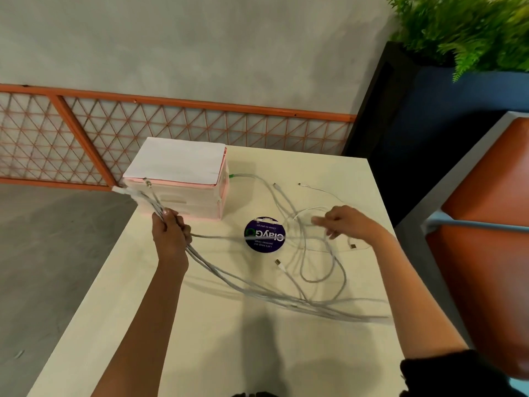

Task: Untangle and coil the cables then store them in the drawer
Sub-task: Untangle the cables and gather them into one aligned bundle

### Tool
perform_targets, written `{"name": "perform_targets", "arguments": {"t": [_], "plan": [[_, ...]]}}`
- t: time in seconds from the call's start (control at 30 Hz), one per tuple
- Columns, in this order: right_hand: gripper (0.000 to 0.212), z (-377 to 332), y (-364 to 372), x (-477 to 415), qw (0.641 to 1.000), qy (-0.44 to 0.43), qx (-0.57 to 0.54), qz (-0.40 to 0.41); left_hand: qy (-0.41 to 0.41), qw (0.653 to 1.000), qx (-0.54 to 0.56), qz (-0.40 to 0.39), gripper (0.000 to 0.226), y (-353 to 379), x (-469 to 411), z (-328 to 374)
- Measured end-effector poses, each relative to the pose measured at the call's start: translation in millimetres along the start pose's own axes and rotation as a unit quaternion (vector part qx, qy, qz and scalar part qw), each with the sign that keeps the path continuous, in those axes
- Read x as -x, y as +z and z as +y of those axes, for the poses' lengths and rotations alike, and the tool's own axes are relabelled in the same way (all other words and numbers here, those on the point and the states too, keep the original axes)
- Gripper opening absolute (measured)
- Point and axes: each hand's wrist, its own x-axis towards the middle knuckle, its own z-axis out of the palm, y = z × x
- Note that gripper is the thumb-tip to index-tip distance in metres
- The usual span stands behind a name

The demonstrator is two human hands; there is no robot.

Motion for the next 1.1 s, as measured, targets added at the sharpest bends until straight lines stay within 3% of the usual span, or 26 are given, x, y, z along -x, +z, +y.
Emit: {"name": "perform_targets", "arguments": {"t": [0.13, 0.17, 0.3, 0.37, 0.5, 0.6, 0.67, 0.73, 0.83, 0.9, 0.97, 1.1], "plan": [[0.066, 15.2, -21.8, -9.3, 0.979, 0.072, -0.101, 0.163, -0.001, 1.0, -0.009, 0.018, 0.031, -9.4, -4.1, -1.1], [0.061, 20.3, -25.9, -14.3, 0.958, 0.11, -0.173, 0.199, 0.002, 1.0, -0.017, 0.024, 0.031, -10.9, -3.9, -2.6], [0.049, 41.6, -41.0, -26.6, 0.812, 0.247, -0.447, 0.282, 0.002, 0.998, -0.019, 0.056, 0.031, -17.0, -4.1, -4.5], [0.052, 52.3, -39.3, -30.3, 0.793, 0.272, -0.466, 0.283, -0.001, 0.998, -0.01, 0.069, 0.03, -18.3, -3.9, -3.7], [0.054, 66.3, -14.1, -35.9, 0.851, 0.284, -0.365, 0.25, 0.003, 0.998, 0.007, 0.064, 0.03, -13.1, -1.8, -2.2], [0.045, 76.2, 3.0, -42.3, 0.921, 0.305, -0.088, 0.227, 0.006, 0.998, 0.014, 0.055, 0.03, -8.3, -2.1, -0.8], [0.043, 70.5, 10.1, -43.7, 0.921, 0.328, 0.067, 0.201, 0.005, 0.999, 0.015, 0.051, 0.03, -5.8, -2.3, -0.4], [0.042, 57.5, 14.8, -41.4, 0.922, 0.31, 0.149, 0.178, 0.004, 0.999, 0.012, 0.047, 0.03, -3.6, -2.3, -0.3], [0.016, 44.2, 15.7, -37.4, 0.969, 0.149, 0.155, 0.121, -0.002, 0.999, 0.013, 0.041, 0.03, -0.9, -3.1, -0.4], [0.016, 34.2, 15.2, -31.2, 0.997, 0.05, 0.055, 0.004, -0.003, 0.999, 0.019, 0.036, 0.03, 0.5, -3.4, -0.4], [0.022, 16.7, 18.0, -23.8, 0.989, 0.023, -0.023, -0.144, -0.005, 0.999, 0.024, 0.029, 0.03, 1.8, -3.1, 0.1], [0.035, -7.6, 33.7, -21.6, 0.949, 0.021, 0.032, -0.314, -0.016, 0.999, 0.04, 0.011, 0.031, 3.3, -2.9, 2.7]]}}
